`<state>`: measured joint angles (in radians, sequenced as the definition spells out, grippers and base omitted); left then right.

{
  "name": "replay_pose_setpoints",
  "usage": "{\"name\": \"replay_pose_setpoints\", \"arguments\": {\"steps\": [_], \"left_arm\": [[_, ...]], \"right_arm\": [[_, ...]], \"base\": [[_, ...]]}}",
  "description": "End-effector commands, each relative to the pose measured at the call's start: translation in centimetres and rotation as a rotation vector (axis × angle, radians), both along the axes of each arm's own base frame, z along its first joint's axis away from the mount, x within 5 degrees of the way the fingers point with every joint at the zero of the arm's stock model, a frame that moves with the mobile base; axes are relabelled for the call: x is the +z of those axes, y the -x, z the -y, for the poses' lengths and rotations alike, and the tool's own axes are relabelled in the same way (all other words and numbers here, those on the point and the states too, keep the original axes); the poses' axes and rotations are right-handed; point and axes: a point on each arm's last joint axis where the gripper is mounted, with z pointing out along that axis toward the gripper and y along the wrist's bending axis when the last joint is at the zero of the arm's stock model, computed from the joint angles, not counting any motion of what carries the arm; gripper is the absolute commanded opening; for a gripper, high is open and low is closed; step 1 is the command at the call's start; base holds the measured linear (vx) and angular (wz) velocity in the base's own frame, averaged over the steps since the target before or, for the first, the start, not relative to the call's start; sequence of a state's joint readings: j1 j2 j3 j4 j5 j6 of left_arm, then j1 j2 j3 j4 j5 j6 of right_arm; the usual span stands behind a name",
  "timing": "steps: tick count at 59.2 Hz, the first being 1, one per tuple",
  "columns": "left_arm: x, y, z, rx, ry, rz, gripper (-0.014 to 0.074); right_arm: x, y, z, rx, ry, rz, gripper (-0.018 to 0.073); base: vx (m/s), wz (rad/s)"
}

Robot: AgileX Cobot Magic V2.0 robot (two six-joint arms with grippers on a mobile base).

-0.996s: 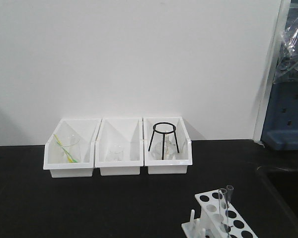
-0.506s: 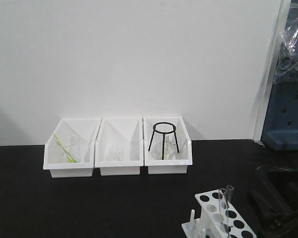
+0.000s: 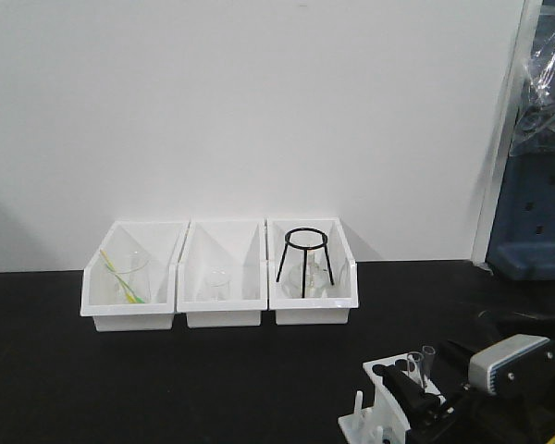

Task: Flip and reinsert test tube from rack
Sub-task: 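Reach the right gripper down and grasp a clear test tube in the rack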

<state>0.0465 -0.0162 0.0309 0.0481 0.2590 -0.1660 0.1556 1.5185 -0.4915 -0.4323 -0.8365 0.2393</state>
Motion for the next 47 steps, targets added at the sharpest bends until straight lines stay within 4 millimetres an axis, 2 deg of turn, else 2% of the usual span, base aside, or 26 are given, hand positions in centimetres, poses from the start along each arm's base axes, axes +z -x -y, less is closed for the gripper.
{"name": "replay_pose_setpoints", "arguments": {"steps": [1, 9, 22, 29, 35, 47], "left_arm": [[0.7, 0.0, 0.1, -0.012, 0.001, 0.088, -0.0006], [0.7, 0.0, 0.1, -0.012, 0.001, 0.088, -0.0006], [0.7, 0.0, 0.1, -0.012, 0.001, 0.088, -0.0006], [0.7, 0.0, 0.1, -0.012, 0.001, 0.088, -0.0006], [0.7, 0.0, 0.1, -0.012, 0.001, 0.088, -0.0006], [0.7, 0.0, 0.1, -0.012, 0.001, 0.088, -0.0006]], "right_arm": [[1.8, -1.2, -0.4, 0.026, -0.052, 0.118, 0.0565], [0.6, -2.4, -0.6, 0.025, -0.073, 0.072, 0.0565], [-1.3, -3.0, -0.9, 0.044, -0.103, 0.056, 0.0563], [-1.5, -3.1, -1.0, 0.050, -0.116, 0.070, 0.0531], [-1.2, -3.1, -0.9, 0.048, -0.125, 0.088, 0.0446], [-1.3, -3.1, -0.9, 0.048, -0.120, 0.081, 0.0185]], "base": [[0.00, 0.00], [0.00, 0.00], [0.00, 0.00], [0.00, 0.00], [0.00, 0.00], [0.00, 0.00]]}}
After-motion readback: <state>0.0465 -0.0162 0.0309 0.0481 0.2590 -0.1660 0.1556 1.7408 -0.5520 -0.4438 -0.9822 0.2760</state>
